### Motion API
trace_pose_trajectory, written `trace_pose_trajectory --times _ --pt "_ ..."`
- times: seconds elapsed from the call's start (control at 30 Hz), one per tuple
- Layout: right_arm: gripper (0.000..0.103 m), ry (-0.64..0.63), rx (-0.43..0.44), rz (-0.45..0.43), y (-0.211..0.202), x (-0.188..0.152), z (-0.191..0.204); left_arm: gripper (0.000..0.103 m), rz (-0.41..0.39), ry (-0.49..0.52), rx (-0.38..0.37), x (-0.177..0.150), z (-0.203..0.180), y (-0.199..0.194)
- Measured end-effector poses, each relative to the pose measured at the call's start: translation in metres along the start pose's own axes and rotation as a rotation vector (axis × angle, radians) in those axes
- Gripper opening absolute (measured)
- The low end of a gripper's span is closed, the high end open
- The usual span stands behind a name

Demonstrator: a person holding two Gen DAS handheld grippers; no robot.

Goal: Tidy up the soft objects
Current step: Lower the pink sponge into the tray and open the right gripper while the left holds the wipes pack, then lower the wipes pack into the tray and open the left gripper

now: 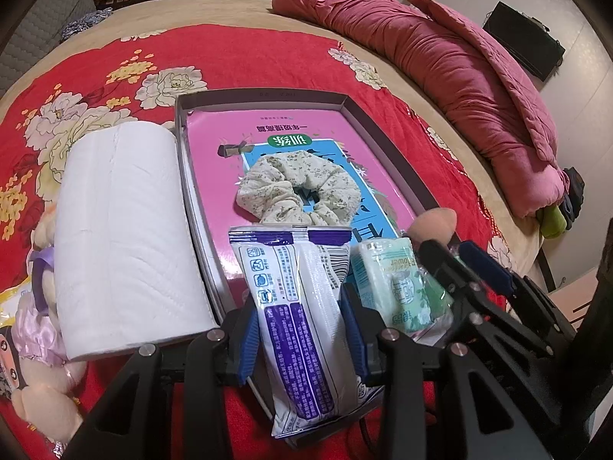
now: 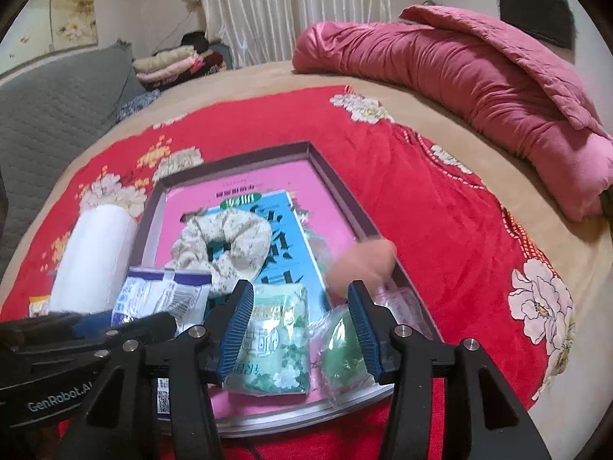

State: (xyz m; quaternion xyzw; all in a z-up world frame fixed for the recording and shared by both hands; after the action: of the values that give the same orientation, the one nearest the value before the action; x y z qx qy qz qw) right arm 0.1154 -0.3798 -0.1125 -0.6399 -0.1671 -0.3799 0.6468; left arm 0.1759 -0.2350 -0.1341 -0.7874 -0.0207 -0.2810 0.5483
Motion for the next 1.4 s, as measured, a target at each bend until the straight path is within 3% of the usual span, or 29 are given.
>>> trace_pose_trajectory --times 0.3,0.4,0.53,1.4 --pt "0.060 0.094 -0.054 -0.114 -0.020 0.007 -0.020 0.040 0.006 0.016 -0.011 0.005 -0.013 0.005" --pt "0.061 0.114 -0.061 -0.107 -0.018 0.007 -0.025 0.040 0.005 0.045 -0.011 0.005 -0.023 0.008" --pt "0.070 0.114 -0.072 -0.109 -0.018 0.006 -0.027 0.040 0.010 0.057 -0.017 0.005 -0.028 0.011" --pt "0.075 0.158 -0.100 -0.120 -0.020 0.003 -0.037 0.043 0.028 0.009 -0.067 0.004 -0.020 0.010"
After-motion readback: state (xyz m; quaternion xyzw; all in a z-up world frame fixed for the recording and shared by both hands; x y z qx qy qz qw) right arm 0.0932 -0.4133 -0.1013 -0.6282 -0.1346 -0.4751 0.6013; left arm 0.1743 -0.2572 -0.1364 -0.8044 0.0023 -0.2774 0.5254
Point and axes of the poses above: each gripper's, at about its wrist camera, not at the fingertips, and y roughly the way its jaws point, z to its left, x to its top, the point moved 3 cm from there along y, roughly the way its jaws point, and after that the axes turned 3 degrees about x, right-handed, at the moved point
